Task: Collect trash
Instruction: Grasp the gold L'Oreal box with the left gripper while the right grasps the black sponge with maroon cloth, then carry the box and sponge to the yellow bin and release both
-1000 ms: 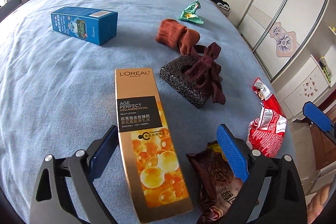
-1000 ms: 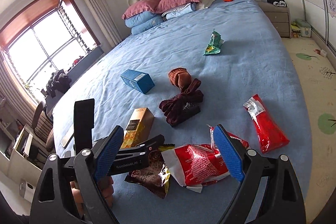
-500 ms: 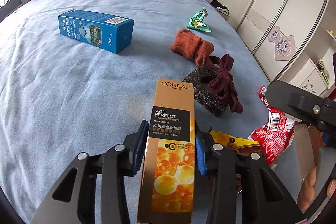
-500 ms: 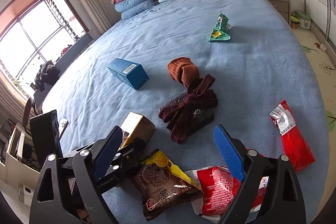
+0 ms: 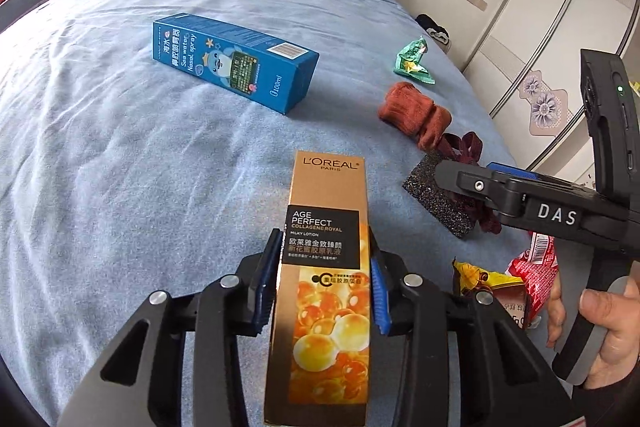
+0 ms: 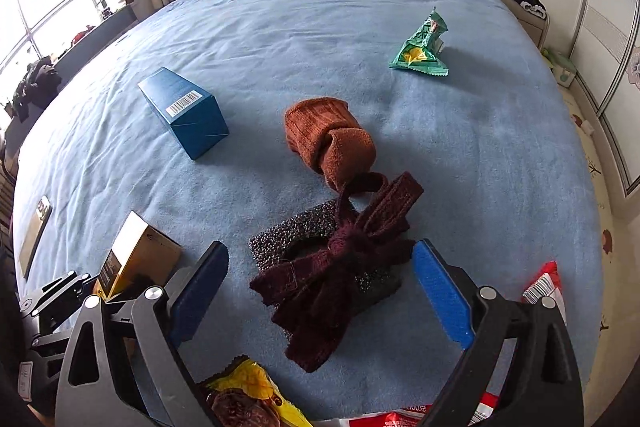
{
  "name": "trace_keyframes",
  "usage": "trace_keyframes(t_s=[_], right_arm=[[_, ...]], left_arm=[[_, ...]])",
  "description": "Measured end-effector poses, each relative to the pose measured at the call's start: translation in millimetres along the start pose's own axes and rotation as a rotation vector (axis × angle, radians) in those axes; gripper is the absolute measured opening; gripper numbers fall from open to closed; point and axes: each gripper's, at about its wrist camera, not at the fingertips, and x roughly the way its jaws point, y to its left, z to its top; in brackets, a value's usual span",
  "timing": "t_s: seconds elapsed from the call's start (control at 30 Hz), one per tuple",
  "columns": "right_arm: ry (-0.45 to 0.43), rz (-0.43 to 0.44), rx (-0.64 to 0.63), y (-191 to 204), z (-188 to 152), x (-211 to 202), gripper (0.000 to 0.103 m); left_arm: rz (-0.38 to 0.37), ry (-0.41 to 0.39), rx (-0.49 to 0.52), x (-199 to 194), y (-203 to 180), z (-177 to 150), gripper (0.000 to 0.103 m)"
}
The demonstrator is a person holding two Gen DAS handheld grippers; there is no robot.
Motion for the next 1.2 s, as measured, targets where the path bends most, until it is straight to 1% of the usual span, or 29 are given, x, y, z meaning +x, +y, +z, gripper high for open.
trace_keyframes(t_s=[0.17,0.37,0.4,0.47,0.63,0.9,1.03,1.13,1.2], right_arm=[[0.025,-0.052,-0.045,9,-2,14,0.091],[0.048,-0.079,-0.049,9,-7,33,0.091],[0.043,-0.086,-0.058,10,-7,32,0.09],[0.028,-0.094,-0.061,10,-7,29,0.078],[0.012,-0.105,-0.079,12,-9,22,0.072],[-0.055,-0.019,-0.013,1,-15,-11,0.07],[-0.1,0.009,-0.009,0,-19,-40,0.07],[-0.136,0.051,-0.011,-4,-24,-65,0.071],[-0.161,0.06,-0.007,-9,-29,-81,0.071]], left_arm=[[-0.016,0.002,0.006,0,1,0,0.039],[-0.014,-0.001,0.018,2,0,-2,0.039],[-0.012,-0.002,0.022,3,0,-2,0.039],[-0.006,-0.004,0.031,5,-3,-2,0.039],[-0.002,-0.007,0.032,6,-4,-2,0.039],[-0.013,0.0,0.027,3,-7,-3,0.039],[-0.007,-0.01,0.046,-5,-19,-4,0.039],[-0.006,-0.03,0.06,-15,-31,-3,0.039],[0.007,-0.048,0.08,-23,-42,-3,0.039]])
